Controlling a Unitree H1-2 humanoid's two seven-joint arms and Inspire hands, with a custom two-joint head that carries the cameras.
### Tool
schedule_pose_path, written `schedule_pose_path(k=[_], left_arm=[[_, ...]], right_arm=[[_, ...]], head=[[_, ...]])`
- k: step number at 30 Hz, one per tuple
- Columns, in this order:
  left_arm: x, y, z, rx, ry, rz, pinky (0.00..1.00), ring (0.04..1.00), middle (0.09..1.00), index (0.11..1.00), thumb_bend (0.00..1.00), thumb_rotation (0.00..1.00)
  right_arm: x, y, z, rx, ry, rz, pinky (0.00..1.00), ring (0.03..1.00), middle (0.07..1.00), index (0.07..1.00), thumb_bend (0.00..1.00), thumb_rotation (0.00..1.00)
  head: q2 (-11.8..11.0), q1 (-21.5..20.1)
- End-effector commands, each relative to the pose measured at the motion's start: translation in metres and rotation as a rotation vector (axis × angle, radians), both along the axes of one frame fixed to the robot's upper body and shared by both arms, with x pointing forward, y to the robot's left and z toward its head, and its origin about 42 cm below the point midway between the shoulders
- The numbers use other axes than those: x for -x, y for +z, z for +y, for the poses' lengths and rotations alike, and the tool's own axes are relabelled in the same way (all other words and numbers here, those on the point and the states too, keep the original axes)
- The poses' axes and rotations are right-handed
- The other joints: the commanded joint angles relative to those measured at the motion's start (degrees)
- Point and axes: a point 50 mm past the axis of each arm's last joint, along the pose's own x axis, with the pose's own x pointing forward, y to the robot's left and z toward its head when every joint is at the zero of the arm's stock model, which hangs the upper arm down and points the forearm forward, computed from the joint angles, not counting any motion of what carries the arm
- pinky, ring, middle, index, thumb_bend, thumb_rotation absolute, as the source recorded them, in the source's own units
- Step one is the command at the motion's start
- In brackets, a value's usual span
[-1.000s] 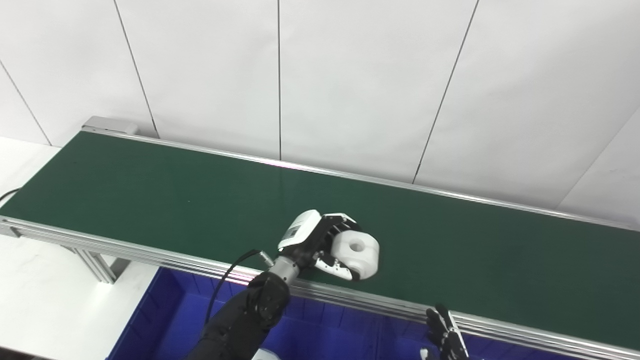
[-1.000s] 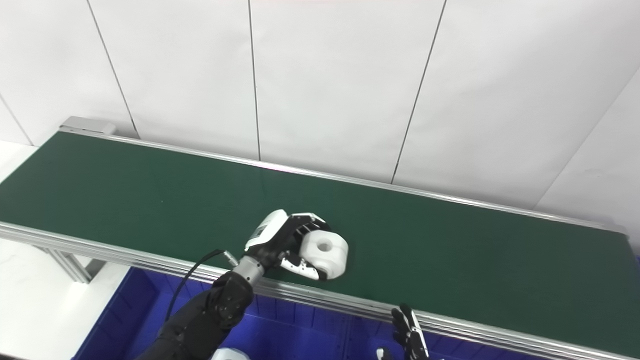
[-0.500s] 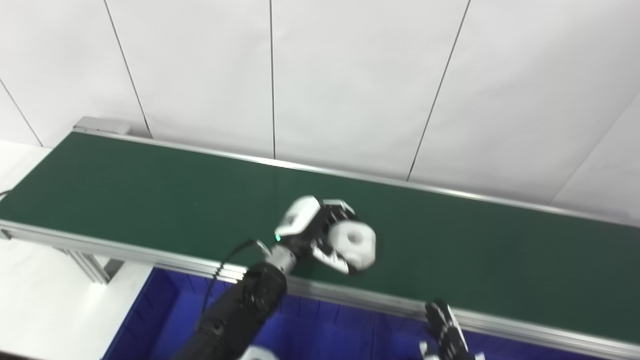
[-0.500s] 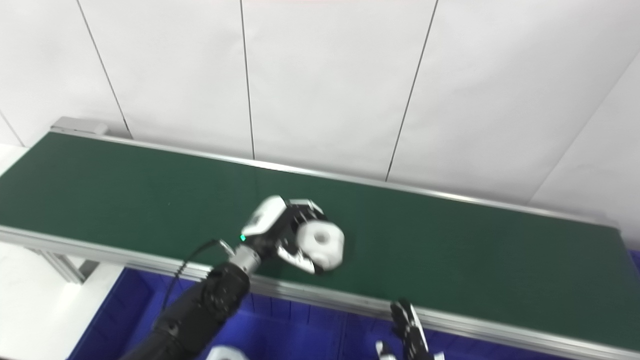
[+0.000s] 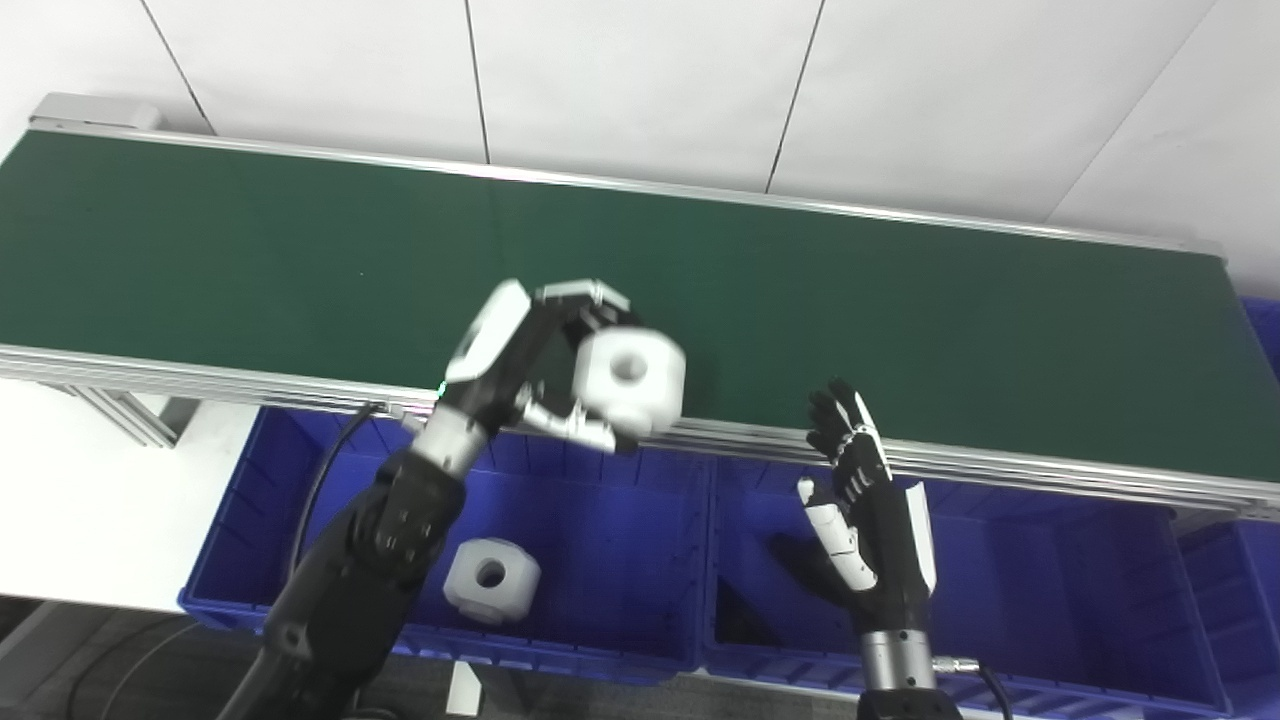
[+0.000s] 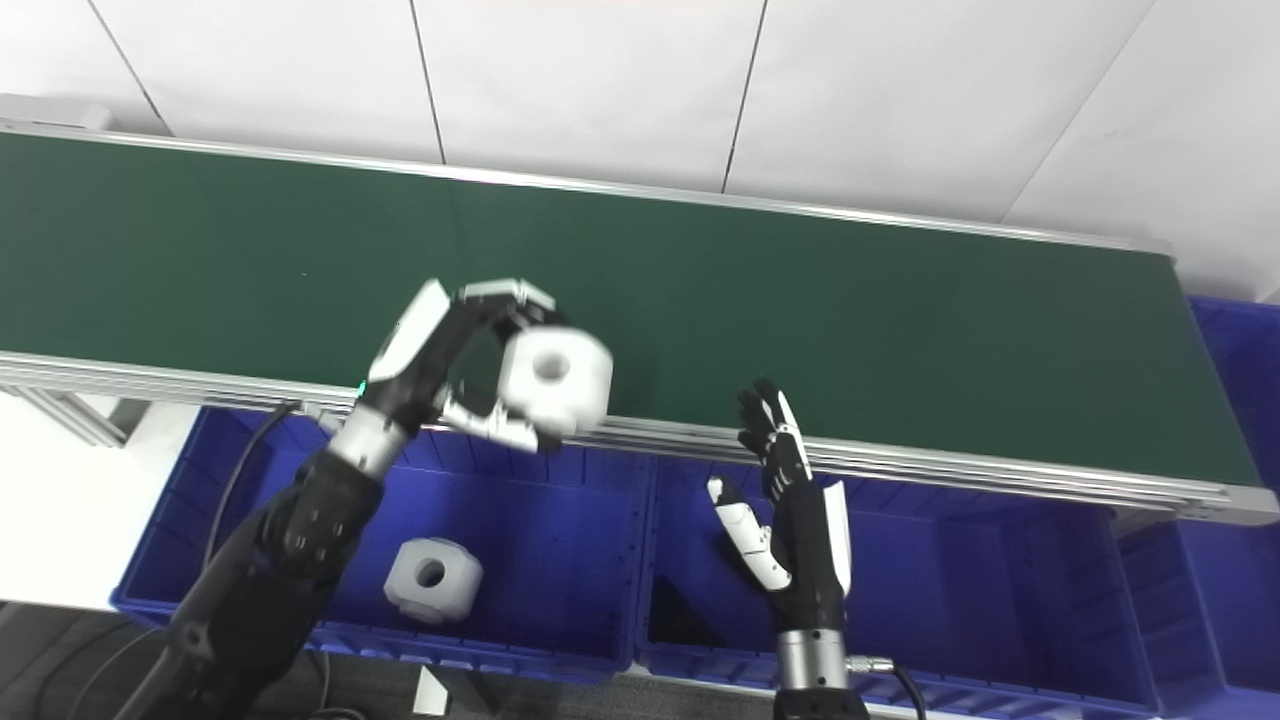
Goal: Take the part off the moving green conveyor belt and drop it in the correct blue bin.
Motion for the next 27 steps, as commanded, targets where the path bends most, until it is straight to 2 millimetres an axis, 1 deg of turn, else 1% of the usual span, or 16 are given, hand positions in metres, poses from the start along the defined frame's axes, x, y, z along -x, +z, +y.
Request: schedule_pose_path(k=[1,3,7,8,9,10,12,15,17,19,21,22,23,25,26,27], left_arm=[[0.000,0.002,-0.001,-0.024,-0.046,-0.057,0.44,0.428,0.499,0.519,0.50,0.00],[0.003,-0.003,0.002,-0.089,-0.093,-0.034,0.45,0.432,0.498,0.517,0.50,0.00],[0.008,-0.011,0.008,-0.209,-0.174,0.036,0.44,0.414,0.496,0.532,0.50,0.00],[0.009,-0.013,0.008,-0.234,-0.186,0.058,0.45,0.412,0.502,0.527,0.50,0.00],[0.009,-0.014,0.008,-0.250,-0.192,0.070,0.45,0.416,0.510,0.517,0.50,0.00],[0.009,-0.016,0.008,-0.281,-0.189,0.103,0.45,0.416,0.511,0.515,0.50,0.00],[0.009,-0.017,0.007,-0.333,-0.174,0.167,0.47,0.420,0.508,0.518,0.50,0.00],[0.010,-0.017,0.009,-0.347,-0.156,0.208,0.47,0.413,0.497,0.532,0.50,0.00],[0.011,-0.017,0.009,-0.329,-0.144,0.198,0.47,0.413,0.498,0.531,0.50,0.00],[0.011,-0.017,0.010,-0.323,-0.129,0.184,0.52,0.434,0.509,0.510,0.50,0.00],[0.011,-0.017,0.011,-0.334,-0.110,0.191,0.54,0.439,0.512,0.506,0.50,0.00],[0.012,-0.017,0.011,-0.340,-0.099,0.197,0.57,0.556,0.608,0.502,0.50,0.03],[0.012,-0.017,0.011,-0.342,-0.092,0.200,0.60,0.641,0.681,0.500,0.51,0.05],[0.013,-0.017,0.012,-0.320,-0.077,0.204,0.62,0.688,0.720,0.499,0.51,0.06],[0.015,-0.016,0.012,-0.294,-0.069,0.208,0.68,0.758,0.794,0.711,0.61,0.15],[0.017,-0.014,0.011,-0.261,-0.062,0.215,0.74,0.817,0.858,0.834,0.67,0.24]], right_arm=[[-0.002,0.011,0.002,-0.003,0.007,-0.043,0.88,0.915,0.905,0.947,0.70,0.74],[-0.001,0.010,0.004,-0.002,0.005,-0.042,0.88,0.912,0.902,0.942,0.70,0.74],[0.000,0.010,0.009,0.002,0.002,-0.044,0.87,0.912,0.901,0.940,0.69,0.74],[0.001,0.009,0.010,0.003,0.002,-0.042,0.87,0.912,0.900,0.938,0.68,0.73],[0.002,0.009,0.010,0.003,0.001,-0.041,0.87,0.913,0.900,0.938,0.69,0.74],[0.004,0.008,0.011,0.005,0.001,-0.039,0.87,0.914,0.901,0.938,0.69,0.74],[0.007,0.007,0.012,0.011,0.001,-0.036,0.88,0.916,0.904,0.940,0.69,0.75],[0.009,0.005,0.012,0.011,0.002,-0.035,0.88,0.917,0.908,0.938,0.70,0.75],[0.009,0.005,0.013,0.017,0.000,-0.038,0.88,0.916,0.907,0.935,0.70,0.75],[0.010,0.005,0.013,0.022,-0.003,-0.038,0.87,0.912,0.907,0.927,0.70,0.76],[0.010,0.006,0.014,0.024,0.000,-0.036,0.88,0.914,0.908,0.926,0.70,0.76],[0.010,0.006,0.014,0.028,0.003,-0.038,0.88,0.920,0.913,0.930,0.69,0.76],[0.010,0.005,0.014,0.031,0.006,-0.039,0.88,0.923,0.917,0.936,0.69,0.77],[0.010,0.004,0.014,0.034,0.008,-0.036,0.89,0.925,0.919,0.939,0.68,0.77],[0.010,0.003,0.014,0.033,0.008,-0.031,0.88,0.925,0.919,0.938,0.69,0.76],[0.010,0.003,0.014,0.030,0.007,-0.028,0.88,0.922,0.918,0.936,0.70,0.76]], head=[[-1.02,-0.79],[-1.53,-1.38],[-2.16,-1.08],[-2.77,-0.94],[-2.77,-0.94],[-3.91,-0.41],[-5.03,-0.12],[-5.11,-0.20],[-5.00,-0.43],[-5.03,-0.59],[-5.03,-0.59],[-5.39,-1.06],[-5.68,-1.48],[-5.98,-2.35],[-5.98,-2.35],[-5.61,-2.46]])
